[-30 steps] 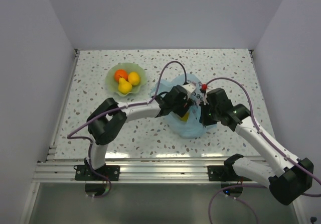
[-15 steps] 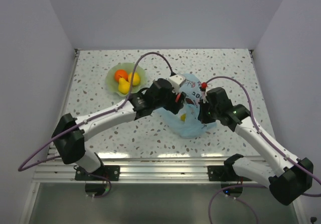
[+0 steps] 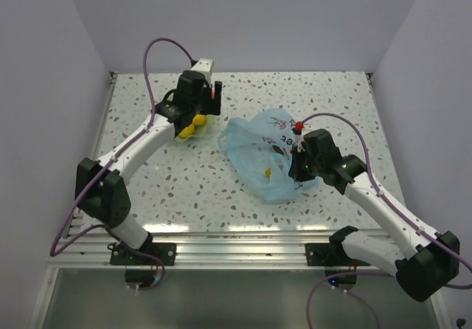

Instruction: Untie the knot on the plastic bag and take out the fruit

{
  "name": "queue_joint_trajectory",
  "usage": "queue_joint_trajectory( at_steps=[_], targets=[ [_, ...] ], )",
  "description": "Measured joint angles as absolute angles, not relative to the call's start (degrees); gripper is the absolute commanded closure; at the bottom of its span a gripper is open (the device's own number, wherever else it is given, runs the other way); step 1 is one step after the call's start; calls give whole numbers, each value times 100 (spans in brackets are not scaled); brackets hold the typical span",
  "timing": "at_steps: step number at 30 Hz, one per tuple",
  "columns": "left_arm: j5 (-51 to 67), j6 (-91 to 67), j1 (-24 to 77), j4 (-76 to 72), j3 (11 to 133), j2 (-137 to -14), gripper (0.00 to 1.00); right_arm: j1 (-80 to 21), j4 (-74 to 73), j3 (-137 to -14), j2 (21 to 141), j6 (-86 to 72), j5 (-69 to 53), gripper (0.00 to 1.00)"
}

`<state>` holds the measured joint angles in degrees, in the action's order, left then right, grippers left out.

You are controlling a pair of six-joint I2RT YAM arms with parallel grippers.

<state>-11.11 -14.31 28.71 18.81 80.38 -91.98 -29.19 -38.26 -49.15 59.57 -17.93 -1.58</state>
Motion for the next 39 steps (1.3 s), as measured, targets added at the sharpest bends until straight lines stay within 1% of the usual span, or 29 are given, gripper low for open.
queue_joint_trajectory(
  at_steps=[3,8,11,14,16,19,23,28,29,32,35,39],
  targets=[
    [-1227,-1426,2475,1691,8289,-9703,62,-2919,-3822,-4912,5937,-1796,-235,100],
    [-1347,-1415,2005,1474,8930,-10903,60,-2919,-3817,-4904,5867,-1796,-266,100],
    [-1420,-1411,1793,1367,9223,-11472,56,-2919,-3815,-4856,5835,-1800,-272,100],
    [-1505,-1396,1647,1223,9413,-11784,51,-2919,-3820,-4803,5830,-1802,-274,100],
    [-1529,-1389,1586,1155,9533,-11893,47,-2919,-3815,-4744,5806,-1802,-276,100],
    [-1549,-1369,1564,1076,9701,-12009,36,-2919,-3833,-4676,5789,-1804,-274,100],
    [-1549,-1317,1568,1050,9730,-12053,27,-2919,-3830,-4657,5789,-1806,-276,100],
    [-1636,-1284,1568,1037,9653,-12049,20,-2919,-3820,-4654,5787,-1835,-276,100],
    [-1669,-1282,1568,1037,9612,-12049,15,-2919,-3815,-4652,5787,-1837,-276,100],
    [-1730,-1262,1568,1072,9445,-12007,7,-2919,-3811,-4648,5784,-1841,-276,100],
    [-1741,-1260,1568,1135,9282,-11883,2,-2919,-3809,-4648,5771,-1846,-274,100],
    [-1730,-1267,1573,1181,9011,-11522,0,-2919,-3809,-4648,5765,-1859,-274,100]
  ],
)
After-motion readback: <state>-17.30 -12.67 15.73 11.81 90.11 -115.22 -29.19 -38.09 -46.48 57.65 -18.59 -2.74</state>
